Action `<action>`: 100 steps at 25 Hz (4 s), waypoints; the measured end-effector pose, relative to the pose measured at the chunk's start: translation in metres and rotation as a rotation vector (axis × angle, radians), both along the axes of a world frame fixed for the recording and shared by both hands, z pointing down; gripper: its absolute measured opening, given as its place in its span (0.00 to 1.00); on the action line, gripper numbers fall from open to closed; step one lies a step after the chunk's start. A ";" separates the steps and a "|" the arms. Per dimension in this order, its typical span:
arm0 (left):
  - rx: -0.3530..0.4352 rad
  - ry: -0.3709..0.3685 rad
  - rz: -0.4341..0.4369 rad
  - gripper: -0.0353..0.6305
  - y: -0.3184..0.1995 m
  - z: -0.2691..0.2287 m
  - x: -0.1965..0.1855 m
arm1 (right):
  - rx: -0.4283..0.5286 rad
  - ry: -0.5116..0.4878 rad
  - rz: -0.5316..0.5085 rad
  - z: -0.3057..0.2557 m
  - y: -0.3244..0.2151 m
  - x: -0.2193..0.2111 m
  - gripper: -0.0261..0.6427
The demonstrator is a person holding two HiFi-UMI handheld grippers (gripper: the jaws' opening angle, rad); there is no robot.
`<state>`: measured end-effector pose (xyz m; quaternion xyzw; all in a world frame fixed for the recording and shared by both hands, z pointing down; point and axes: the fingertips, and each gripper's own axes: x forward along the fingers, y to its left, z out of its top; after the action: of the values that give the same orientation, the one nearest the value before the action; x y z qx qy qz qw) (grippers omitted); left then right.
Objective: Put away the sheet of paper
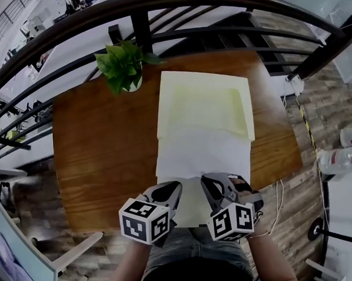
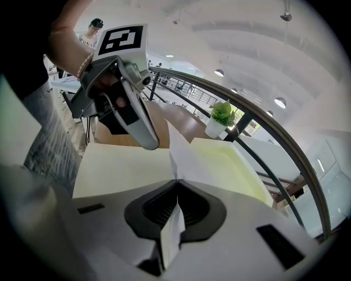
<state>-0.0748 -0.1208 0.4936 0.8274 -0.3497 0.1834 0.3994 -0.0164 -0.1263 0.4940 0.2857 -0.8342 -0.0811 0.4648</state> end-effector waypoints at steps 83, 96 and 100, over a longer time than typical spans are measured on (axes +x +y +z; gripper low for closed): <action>-0.068 -0.049 -0.093 0.09 -0.051 0.029 0.021 | 0.047 0.140 0.155 0.059 -0.156 0.033 0.09; -0.054 -0.057 -0.101 0.09 -0.049 0.024 0.022 | -0.014 0.060 0.201 0.061 -0.155 0.035 0.21; -0.031 -0.057 -0.092 0.09 -0.050 0.020 0.025 | -0.017 0.020 0.210 0.054 -0.149 0.035 0.21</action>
<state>-0.0500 -0.1713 0.5139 0.7987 -0.3956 0.1937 0.4099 0.0187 -0.2755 0.5477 0.3669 -0.7956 -0.0275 0.4813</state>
